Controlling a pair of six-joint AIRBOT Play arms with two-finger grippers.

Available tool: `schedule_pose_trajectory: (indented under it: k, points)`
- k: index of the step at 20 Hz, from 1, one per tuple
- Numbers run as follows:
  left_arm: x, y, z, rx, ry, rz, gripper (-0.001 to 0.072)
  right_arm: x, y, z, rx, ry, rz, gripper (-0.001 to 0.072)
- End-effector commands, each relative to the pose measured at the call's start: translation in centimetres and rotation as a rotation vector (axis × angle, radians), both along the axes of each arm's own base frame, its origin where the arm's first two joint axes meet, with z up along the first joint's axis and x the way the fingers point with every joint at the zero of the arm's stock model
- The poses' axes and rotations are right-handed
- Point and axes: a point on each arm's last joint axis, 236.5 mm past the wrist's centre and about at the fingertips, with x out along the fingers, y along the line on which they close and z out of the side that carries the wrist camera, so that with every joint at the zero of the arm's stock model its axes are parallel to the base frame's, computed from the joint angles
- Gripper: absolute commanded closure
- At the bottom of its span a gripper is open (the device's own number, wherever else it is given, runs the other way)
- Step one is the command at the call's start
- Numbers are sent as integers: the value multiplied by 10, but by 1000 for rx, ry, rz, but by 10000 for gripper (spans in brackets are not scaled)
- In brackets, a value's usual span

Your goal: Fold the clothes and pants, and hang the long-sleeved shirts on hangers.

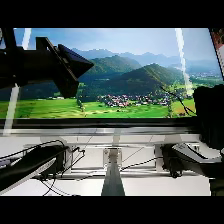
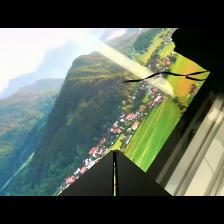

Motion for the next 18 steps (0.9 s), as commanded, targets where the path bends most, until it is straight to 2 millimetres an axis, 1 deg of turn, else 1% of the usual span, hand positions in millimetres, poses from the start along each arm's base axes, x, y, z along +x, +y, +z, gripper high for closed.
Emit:
schedule_pose_trajectory:
  k: [1,2,4,5,7,8,9,12,13,14,15,16,18]
  points:
    - [1,0,-1,1,2,0,700,-42,-13,-2,-33,131,-94,685]
    - [1,0,-1,1,2,0,700,-49,-17,-1,-53,157,-109,685]
    - [1,0,-1,1,2,0,700,-53,-23,1,-76,171,-119,680]
    - [1,0,-1,1,2,0,700,-53,-27,3,-95,169,-121,593]
    - [1,0,-1,1,2,0,700,-51,-36,8,-137,156,-122,77]
    - [1,0,-1,2,2,0,700,-50,-39,9,-153,156,-116,27]
    - [1,0,-1,2,2,0,700,-51,-42,10,-166,163,-111,26]
    - [1,0,-1,1,2,0,700,-51,-47,12,-192,174,-90,38]
    - [1,0,-1,2,2,0,700,-49,-50,12,-196,169,-87,150]
    - [1,0,-1,1,2,0,700,-46,-50,10,-190,161,-83,325]
    - [1,0,-1,2,2,0,700,-40,-48,8,-178,142,-72,489]
    - [1,0,-1,1,2,0,700,-26,-44,5,-158,97,-48,679]
    - [1,0,-1,1,2,0,700,11,-30,2,-121,-3,22,686]
